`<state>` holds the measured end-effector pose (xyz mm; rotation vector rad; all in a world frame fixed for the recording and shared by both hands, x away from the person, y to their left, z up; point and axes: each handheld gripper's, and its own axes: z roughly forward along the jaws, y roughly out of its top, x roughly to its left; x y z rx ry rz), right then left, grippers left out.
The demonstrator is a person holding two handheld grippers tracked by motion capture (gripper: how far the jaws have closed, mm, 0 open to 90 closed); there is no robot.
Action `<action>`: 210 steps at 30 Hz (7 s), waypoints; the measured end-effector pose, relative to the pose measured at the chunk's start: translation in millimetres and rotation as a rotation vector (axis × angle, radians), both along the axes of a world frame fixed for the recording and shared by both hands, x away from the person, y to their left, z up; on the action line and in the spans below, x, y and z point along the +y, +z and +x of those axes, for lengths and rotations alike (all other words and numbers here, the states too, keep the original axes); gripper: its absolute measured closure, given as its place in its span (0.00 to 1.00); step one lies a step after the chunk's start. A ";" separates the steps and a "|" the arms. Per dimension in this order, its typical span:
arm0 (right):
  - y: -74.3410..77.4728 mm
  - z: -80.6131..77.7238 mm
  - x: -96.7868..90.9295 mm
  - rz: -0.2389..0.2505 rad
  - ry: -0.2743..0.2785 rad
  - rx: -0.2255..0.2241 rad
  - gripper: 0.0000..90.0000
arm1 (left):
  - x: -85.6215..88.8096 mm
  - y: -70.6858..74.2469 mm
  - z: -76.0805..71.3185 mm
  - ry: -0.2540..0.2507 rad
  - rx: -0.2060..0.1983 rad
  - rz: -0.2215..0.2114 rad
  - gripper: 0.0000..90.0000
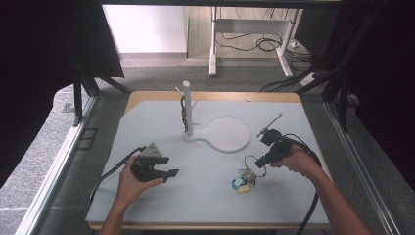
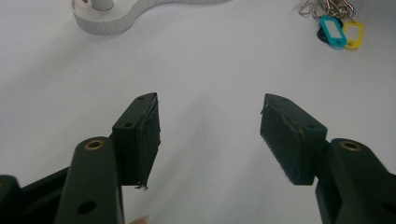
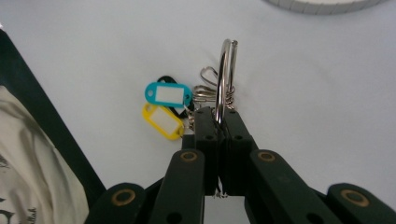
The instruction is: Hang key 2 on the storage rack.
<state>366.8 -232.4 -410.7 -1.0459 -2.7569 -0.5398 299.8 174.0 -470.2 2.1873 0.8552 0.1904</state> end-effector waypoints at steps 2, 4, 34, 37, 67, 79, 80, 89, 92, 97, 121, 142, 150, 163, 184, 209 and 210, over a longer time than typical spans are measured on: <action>6.0 2.2 1.2 0.001 -0.005 0.002 0.97 | -0.4 -0.4 0.0 0.000 0.003 -0.001 0.43; 11.9 4.9 3.0 -0.011 -0.006 -0.001 0.97 | -0.6 -0.5 -0.2 0.000 0.005 -0.001 0.43; 71.5 49.3 22.2 -0.037 -0.068 -0.019 0.97 | 5.2 5.4 -2.7 -0.003 -0.007 -0.034 0.43; 79.1 54.3 26.1 -0.040 -0.073 -0.024 0.97 | 6.5 6.2 -2.8 -0.006 -0.012 -0.036 0.43; 120.9 92.5 51.8 -0.017 -0.108 -0.073 0.97 | 14.8 13.5 -5.3 0.007 -0.030 -0.075 0.43; 123.1 100.2 62.0 -0.023 -0.114 -0.090 0.97 | 12.8 12.2 -5.8 -0.004 -0.024 -0.073 0.43; 122.9 101.1 63.2 -0.026 -0.115 -0.088 0.97 | 13.0 12.4 -5.9 -0.004 -0.024 -0.073 0.43; 121.4 113.0 81.1 -0.028 -0.113 -0.101 0.97 | 14.2 13.4 -6.3 -0.002 -0.028 -0.081 0.43; 120.0 118.0 87.4 -0.025 -0.110 -0.099 0.97 | 13.8 13.4 -6.3 0.003 -0.027 -0.090 0.43; 117.8 123.6 95.7 -0.026 -0.111 -0.100 0.97 | 13.2 12.8 -5.8 -0.004 -0.024 -0.082 0.43; 113.0 141.4 133.5 -0.017 -0.095 -0.136 0.97 | 17.6 15.9 -7.7 0.000 -0.033 -0.099 0.43; 109.4 155.5 165.8 -0.053 -0.085 -0.159 0.97 | 19.7 18.0 -9.5 -0.008 -0.039 -0.112 0.43; 101.2 158.6 171.5 -0.046 -0.084 -0.159 0.97 | 20.7 18.9 -10.4 -0.009 -0.041 -0.115 0.43; 89.5 158.8 181.5 -0.039 -0.069 -0.150 0.97 | 17.7 16.7 -9.3 -0.012 -0.035 -0.107 0.43; 67.5 145.0 185.0 -0.014 -0.041 -0.131 0.96 | 13.2 13.1 -8.7 -0.013 -0.026 -0.091 0.43; 66.5 131.0 184.7 0.003 -0.017 -0.139 0.81 | 14.9 14.7 -10.5 -0.015 -0.021 -0.096 0.42; 68.2 129.0 183.7 0.002 -0.017 -0.146 0.78 | 15.0 14.7 -10.8 -0.013 -0.021 -0.097 0.42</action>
